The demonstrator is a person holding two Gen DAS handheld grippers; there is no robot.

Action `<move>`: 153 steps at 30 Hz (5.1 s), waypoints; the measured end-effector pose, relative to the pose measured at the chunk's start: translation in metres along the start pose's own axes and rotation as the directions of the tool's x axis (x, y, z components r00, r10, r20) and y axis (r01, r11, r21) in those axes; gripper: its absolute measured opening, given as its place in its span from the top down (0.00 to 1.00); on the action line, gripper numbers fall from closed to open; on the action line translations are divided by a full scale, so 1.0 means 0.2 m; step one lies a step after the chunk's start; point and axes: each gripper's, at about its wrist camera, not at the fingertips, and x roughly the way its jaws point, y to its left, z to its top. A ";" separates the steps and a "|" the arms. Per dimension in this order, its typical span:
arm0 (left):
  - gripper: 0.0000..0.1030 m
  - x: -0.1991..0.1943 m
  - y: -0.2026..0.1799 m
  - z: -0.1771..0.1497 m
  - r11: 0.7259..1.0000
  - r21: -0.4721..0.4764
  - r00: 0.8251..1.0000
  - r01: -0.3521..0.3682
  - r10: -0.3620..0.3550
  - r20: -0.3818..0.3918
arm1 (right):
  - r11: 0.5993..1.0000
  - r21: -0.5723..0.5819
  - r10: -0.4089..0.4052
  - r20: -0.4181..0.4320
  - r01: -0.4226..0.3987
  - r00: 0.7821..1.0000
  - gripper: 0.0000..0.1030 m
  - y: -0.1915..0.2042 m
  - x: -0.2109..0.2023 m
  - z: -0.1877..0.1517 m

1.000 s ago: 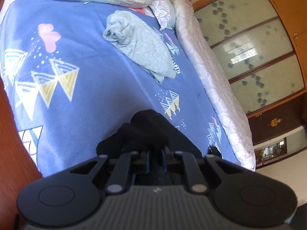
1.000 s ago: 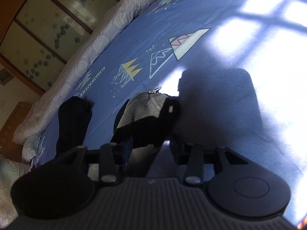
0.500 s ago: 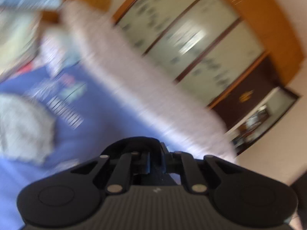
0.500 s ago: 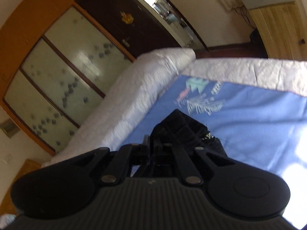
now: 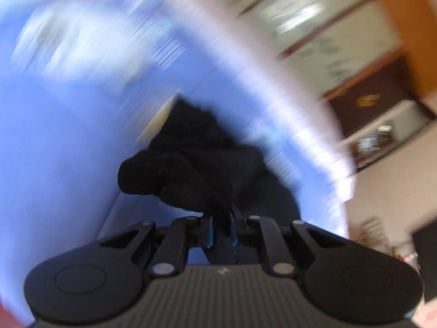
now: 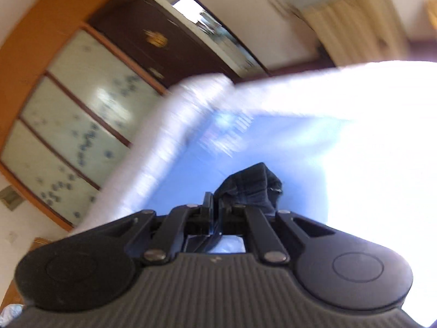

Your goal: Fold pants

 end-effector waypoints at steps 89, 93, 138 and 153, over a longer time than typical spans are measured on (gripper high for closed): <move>0.96 0.92 0.02 -0.01 0.973 0.228 0.999 0.024 -0.034 0.041 | 0.578 -0.705 -0.172 -0.596 -0.410 0.784 0.36 2.15 1.69 -1.24; 0.95 0.93 0.19 0.04 0.986 0.052 0.988 0.156 -0.156 0.012 | 0.512 -0.775 -0.298 -0.565 -0.371 0.769 0.36 2.14 1.85 -1.51; 0.57 0.81 -0.18 0.43 0.990 0.129 0.991 0.054 -0.070 0.117 | 0.990 0.042 0.138 -0.151 -0.133 0.979 0.61 0.31 0.85 0.12; 0.97 1.55 -0.42 0.78 0.973 0.166 0.987 -0.159 0.158 0.018 | 0.991 -0.135 -0.034 -0.145 0.014 0.989 0.91 0.53 1.20 0.08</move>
